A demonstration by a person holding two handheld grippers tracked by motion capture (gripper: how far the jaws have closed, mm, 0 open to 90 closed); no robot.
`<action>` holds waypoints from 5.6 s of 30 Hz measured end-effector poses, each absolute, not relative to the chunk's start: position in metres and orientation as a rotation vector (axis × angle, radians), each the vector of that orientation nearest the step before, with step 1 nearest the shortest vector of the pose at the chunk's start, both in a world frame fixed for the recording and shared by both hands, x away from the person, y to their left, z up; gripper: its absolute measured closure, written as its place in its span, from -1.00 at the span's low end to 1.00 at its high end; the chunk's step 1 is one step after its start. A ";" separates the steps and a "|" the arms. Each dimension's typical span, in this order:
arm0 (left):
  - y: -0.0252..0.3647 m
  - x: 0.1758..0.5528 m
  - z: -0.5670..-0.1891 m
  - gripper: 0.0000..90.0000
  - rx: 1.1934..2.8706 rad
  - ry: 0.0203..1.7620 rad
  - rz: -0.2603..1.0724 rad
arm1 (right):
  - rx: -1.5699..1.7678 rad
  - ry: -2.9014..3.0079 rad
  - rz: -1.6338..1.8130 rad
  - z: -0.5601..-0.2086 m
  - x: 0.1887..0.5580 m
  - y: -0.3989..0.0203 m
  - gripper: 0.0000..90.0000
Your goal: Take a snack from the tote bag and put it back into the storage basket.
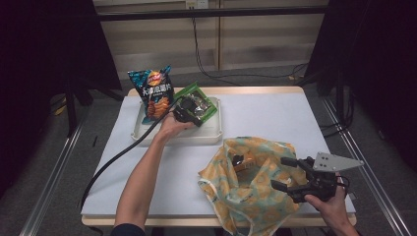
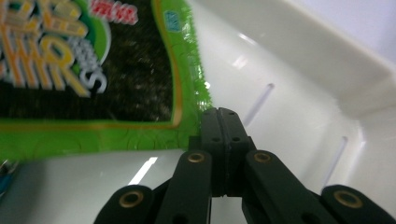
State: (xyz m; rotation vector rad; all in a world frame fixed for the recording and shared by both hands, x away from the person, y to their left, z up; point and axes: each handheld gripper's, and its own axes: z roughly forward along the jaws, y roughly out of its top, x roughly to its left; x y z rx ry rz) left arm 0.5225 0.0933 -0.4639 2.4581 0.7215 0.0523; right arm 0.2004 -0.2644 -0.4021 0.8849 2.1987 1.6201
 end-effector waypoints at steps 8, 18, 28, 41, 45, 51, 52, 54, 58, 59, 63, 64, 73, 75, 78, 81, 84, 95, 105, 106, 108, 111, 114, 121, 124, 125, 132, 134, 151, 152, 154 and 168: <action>0.100 0.529 -0.464 1.00 2.452 0.801 0.090 | 0.883 2.199 1.623 -0.401 0.200 -0.265 -0.61; 0.108 0.543 -0.465 1.00 2.400 0.953 0.167 | 0.887 2.192 1.631 -0.401 0.201 -0.266 -0.61; 0.111 0.553 -0.468 1.00 2.332 1.011 0.147 | 0.880 2.193 1.631 -0.400 0.201 -0.266 -0.61; 0.110 0.553 -0.469 0.96 2.322 1.009 0.135 | 0.886 2.190 1.634 -0.400 0.200 -0.267 -0.61; 0.112 0.549 -0.465 0.95 2.324 0.967 0.124 | 0.886 2.191 1.630 -0.401 0.200 -0.267 -0.61; 0.112 0.540 -0.462 0.87 2.234 0.996 0.128 | 0.889 2.192 1.625 -0.402 0.200 -0.267 -0.61; 0.115 0.540 -0.460 0.87 2.280 0.955 0.134 | 0.888 2.192 1.627 -0.402 0.200 -0.267 -0.61; 0.116 0.535 -0.457 0.83 2.217 0.974 0.121 | 0.892 2.193 1.623 -0.402 0.200 -0.266 -0.61; 0.122 0.525 -0.449 0.76 2.218 0.927 0.153 | 0.895 2.192 1.625 -0.402 0.200 -0.266 -0.60; 0.125 0.522 -0.445 0.74 2.225 0.910 0.172 | 0.892 2.189 1.624 -0.402 0.200 -0.266 -0.60; 0.140 0.508 -0.433 0.69 2.148 0.875 0.181 | 0.906 2.188 1.618 -0.401 0.201 -0.266 -0.58; 0.144 0.504 -0.431 0.66 2.147 0.872 0.183 | 0.904 2.189 1.619 -0.401 0.202 -0.265 -0.55; 0.179 0.456 -0.404 0.42 2.064 0.805 0.220 | 0.874 2.210 1.609 -0.395 0.207 -0.254 -0.27; 0.188 0.445 -0.398 0.38 2.047 0.800 0.247 | 0.859 2.223 1.610 -0.394 0.209 -0.250 -0.18; 0.203 0.431 -0.391 0.30 2.023 0.794 0.273 | 0.827 2.254 1.593 -0.392 0.213 -0.242 0.02; 0.217 0.419 -0.387 0.19 1.983 0.798 0.271 | 0.800 2.277 1.573 -0.391 0.220 -0.234 0.18; 0.232 0.406 -0.383 0.12 1.979 0.806 0.319 | 0.777 2.305 1.560 -0.388 0.227 -0.226 0.31; 0.286 0.354 -0.382 -0.03 1.918 0.831 0.384 | 0.730 2.385 1.569 -0.386 0.236 -0.206 0.28; 0.338 0.335 -0.385 -0.20 1.881 0.879 0.452 | 0.733 2.397 1.569 -0.389 0.228 -0.208 0.15; 0.339 0.331 -0.385 -0.25 1.879 0.874 0.455 | 0.731 2.400 1.570 -0.390 0.228 -0.207 0.11; 0.337 0.321 -0.386 -0.24 1.869 0.850 0.468 | 0.719 2.409 1.588 -0.389 0.227 -0.206 0.04; 0.332 0.302 -0.388 -0.25 1.873 0.841 0.479 | 0.706 2.420 1.604 -0.388 0.224 -0.205 -0.09; 0.330 0.285 -0.388 -0.29 1.869 0.834 0.478 | 0.683 2.430 1.619 -0.386 0.219 -0.204 -0.17; 0.309 0.252 -0.397 -0.29 1.865 0.815 0.453 | 0.652 2.492 1.616 -0.391 0.210 -0.203 -0.28; 0.291 0.243 -0.402 -0.23 1.873 0.778 0.404 | 0.646 2.505 1.630 -0.390 0.209 -0.204 -0.30; 0.284 0.241 -0.403 -0.21 1.885 0.754 0.394 | 0.643 2.506 1.634 -0.389 0.207 -0.204 -0.30; 0.245 0.234 -0.407 -0.05 1.910 0.669 0.271 | 0.641 2.533 1.611 -0.393 0.196 -0.208 -0.30; 0.236 0.231 -0.409 -0.03 1.911 0.658 0.250 | 0.657 2.547 1.605 -0.398 0.195 -0.209 -0.31; 0.116 0.250 -0.414 0.05 1.991 0.390 0.028 | 0.715 2.652 1.447 -0.430 0.201 -0.195 0.16; 0.106 0.250 -0.415 0.04 1.985 0.383 0.003 | 0.718 2.659 1.442 -0.433 0.202 -0.193 0.19; 0.094 0.249 -0.417 0.01 1.994 0.348 -0.036 | 0.712 2.673 1.413 -0.437 0.202 -0.190 0.24; 0.058 0.260 -0.450 0.46 2.119 0.339 -0.112 | 0.687 2.672 1.404 -0.437 0.204 -0.188 0.72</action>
